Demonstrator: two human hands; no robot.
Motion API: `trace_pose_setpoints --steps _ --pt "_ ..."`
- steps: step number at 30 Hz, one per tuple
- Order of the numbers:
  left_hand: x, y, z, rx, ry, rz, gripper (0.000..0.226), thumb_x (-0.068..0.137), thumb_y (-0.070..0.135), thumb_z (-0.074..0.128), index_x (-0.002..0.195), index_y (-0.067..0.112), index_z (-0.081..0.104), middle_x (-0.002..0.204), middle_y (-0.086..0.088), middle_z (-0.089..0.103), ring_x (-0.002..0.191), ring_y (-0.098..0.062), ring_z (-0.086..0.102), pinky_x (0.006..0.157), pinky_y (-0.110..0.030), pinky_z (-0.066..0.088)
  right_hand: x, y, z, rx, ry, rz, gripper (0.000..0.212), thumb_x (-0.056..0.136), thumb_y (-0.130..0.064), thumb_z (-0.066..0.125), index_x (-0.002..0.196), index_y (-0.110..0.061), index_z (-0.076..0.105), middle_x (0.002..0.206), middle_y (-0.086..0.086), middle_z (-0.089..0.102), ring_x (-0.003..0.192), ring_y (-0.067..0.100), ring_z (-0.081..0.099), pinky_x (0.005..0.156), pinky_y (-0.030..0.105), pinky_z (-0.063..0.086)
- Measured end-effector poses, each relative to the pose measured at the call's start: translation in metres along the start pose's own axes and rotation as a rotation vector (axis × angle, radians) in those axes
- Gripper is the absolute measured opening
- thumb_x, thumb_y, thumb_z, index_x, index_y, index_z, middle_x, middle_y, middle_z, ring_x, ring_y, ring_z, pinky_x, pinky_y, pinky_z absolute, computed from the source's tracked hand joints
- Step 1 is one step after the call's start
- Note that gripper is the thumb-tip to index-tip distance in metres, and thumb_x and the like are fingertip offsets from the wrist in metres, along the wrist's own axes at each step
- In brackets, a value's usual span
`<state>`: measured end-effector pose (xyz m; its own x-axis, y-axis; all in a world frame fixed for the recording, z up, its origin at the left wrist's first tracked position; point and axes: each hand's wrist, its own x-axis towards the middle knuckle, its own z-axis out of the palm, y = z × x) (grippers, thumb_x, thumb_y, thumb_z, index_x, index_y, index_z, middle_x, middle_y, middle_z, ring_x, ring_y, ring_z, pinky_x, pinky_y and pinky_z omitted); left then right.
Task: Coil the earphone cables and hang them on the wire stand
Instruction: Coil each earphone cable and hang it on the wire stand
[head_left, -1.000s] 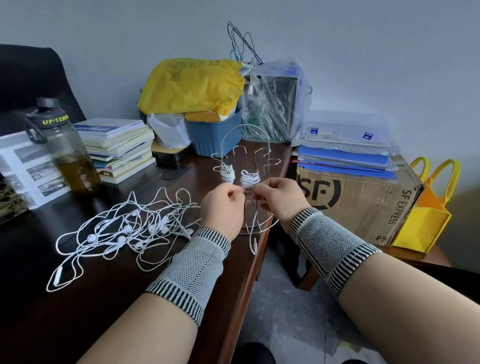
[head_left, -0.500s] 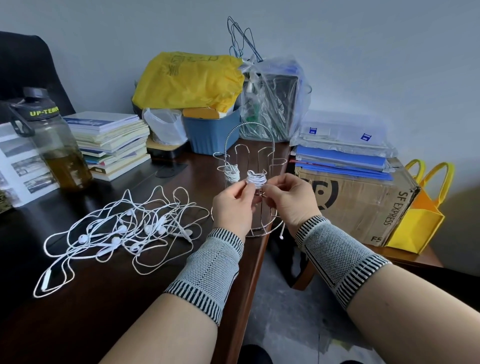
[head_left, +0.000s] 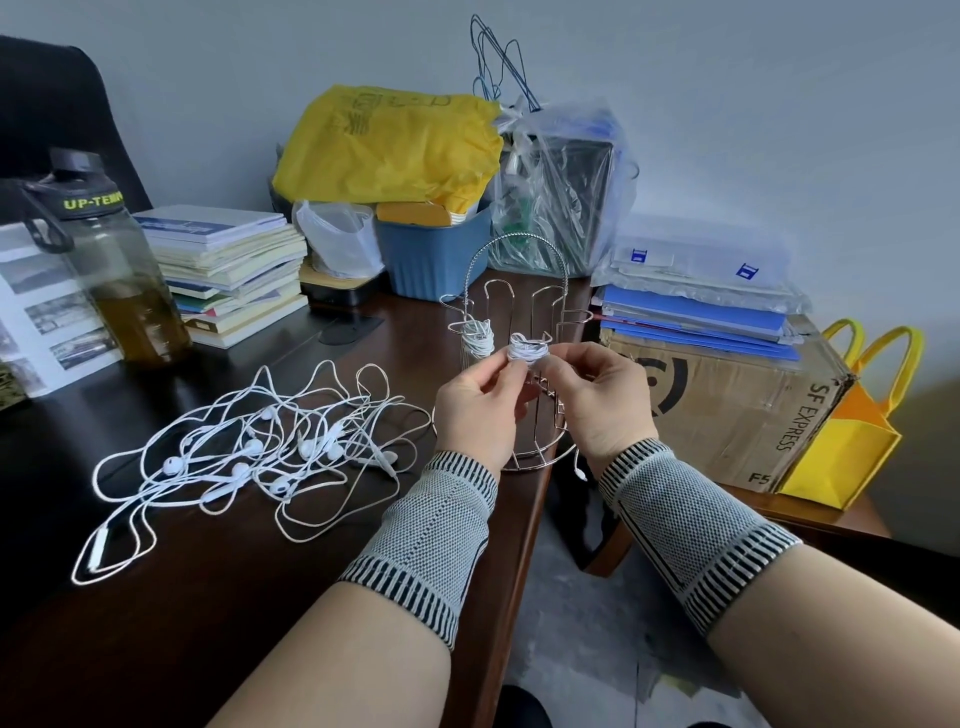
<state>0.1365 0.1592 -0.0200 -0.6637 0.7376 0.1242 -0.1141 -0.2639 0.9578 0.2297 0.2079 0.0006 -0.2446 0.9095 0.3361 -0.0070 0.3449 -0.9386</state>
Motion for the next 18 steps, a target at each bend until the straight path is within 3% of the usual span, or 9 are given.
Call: trace_pose_setpoints --steps 4,7,10,15,18 --pt "-0.002 0.002 0.000 -0.032 -0.012 -0.006 0.016 0.092 0.014 0.065 0.102 0.025 0.072 0.088 -0.003 0.076 0.088 -0.022 0.073 0.076 -0.030 0.057 0.004 -0.003 0.000 0.014 -0.009 0.022 0.008 0.081 -0.015 0.073 0.074 -0.017 0.072 0.074 0.001 0.072 0.070 0.010 0.065 0.072 0.027 0.056" --pt "-0.003 0.002 0.000 -0.042 -0.015 -0.009 0.018 0.093 0.012 0.064 0.108 0.018 0.071 0.091 -0.003 0.076 0.086 -0.019 0.073 0.075 -0.028 0.057 0.009 -0.003 0.001 0.100 -0.030 0.101 0.011 0.079 -0.014 0.074 0.068 -0.018 0.071 0.070 0.002 0.069 0.067 0.013 0.062 0.071 0.035 0.055" --pt "-0.005 0.004 0.001 -0.070 -0.024 -0.021 0.021 0.095 0.011 0.060 0.114 0.013 0.068 0.091 0.000 0.075 0.082 -0.014 0.073 0.073 -0.023 0.058 0.010 -0.001 -0.001 0.205 -0.053 0.159 0.016 0.081 -0.010 0.072 0.067 -0.017 0.070 0.063 -0.003 0.066 0.047 0.001 0.052 0.052 0.020 0.043" --pt "-0.008 0.008 0.002 -0.068 0.004 0.002 0.017 0.094 0.008 0.061 0.101 0.020 0.070 0.092 -0.002 0.074 0.078 -0.012 0.074 0.068 -0.019 0.057 0.009 0.000 0.000 0.263 -0.057 0.174 0.016 0.083 -0.007 0.069 0.070 -0.017 0.069 0.062 -0.005 0.065 0.043 -0.002 0.049 0.046 0.012 0.038" --pt "-0.009 0.011 0.002 -0.056 0.012 0.017 0.021 0.093 0.008 0.062 0.088 0.028 0.068 0.087 0.003 0.073 0.074 -0.007 0.073 0.070 -0.019 0.058 0.010 -0.002 0.001 0.301 -0.070 0.193 0.013 0.085 -0.007 0.067 0.074 -0.013 0.068 0.048 -0.013 0.057 0.039 -0.002 0.047 0.043 0.009 0.035"
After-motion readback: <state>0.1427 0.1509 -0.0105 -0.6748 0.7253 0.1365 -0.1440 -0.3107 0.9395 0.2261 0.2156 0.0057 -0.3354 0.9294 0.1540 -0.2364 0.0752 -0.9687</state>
